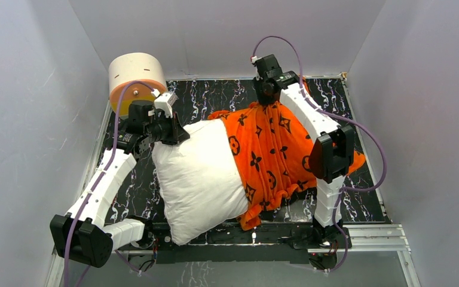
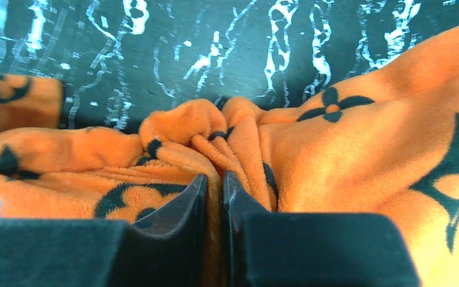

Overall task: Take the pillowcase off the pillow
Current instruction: Remove the pillow from the pillowcase.

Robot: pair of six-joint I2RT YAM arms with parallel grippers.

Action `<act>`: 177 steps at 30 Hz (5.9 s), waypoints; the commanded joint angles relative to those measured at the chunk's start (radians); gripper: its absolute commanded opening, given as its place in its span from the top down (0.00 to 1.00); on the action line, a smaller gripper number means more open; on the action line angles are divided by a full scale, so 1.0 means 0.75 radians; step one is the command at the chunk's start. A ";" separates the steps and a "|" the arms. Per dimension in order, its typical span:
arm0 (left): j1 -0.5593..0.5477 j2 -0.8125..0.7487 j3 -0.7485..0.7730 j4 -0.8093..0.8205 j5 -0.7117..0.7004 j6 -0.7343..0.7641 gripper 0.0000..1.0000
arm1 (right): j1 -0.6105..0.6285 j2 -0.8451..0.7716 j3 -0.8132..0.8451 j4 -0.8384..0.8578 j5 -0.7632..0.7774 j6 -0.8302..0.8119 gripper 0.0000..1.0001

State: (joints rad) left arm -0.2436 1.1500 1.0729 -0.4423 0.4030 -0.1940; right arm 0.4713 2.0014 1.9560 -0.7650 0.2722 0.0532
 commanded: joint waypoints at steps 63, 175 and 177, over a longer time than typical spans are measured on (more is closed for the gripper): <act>0.051 0.726 0.844 -0.198 -0.240 -0.027 0.28 | 0.149 -1.136 -1.672 0.680 -0.525 0.738 0.28; 0.141 -0.445 -0.303 -0.157 -0.845 -0.424 1.00 | 0.156 -1.732 -1.772 0.112 -0.564 1.342 0.10; 0.141 -0.445 -0.302 -0.157 -0.842 -0.425 1.00 | 0.156 -1.684 -1.813 0.261 -0.531 1.365 0.11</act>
State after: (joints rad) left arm -0.1394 0.8227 0.8570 -0.5835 -0.2447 -0.5007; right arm 0.5892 0.6884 0.6380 -0.7605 -0.0410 1.0416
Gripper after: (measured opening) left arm 0.069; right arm 0.898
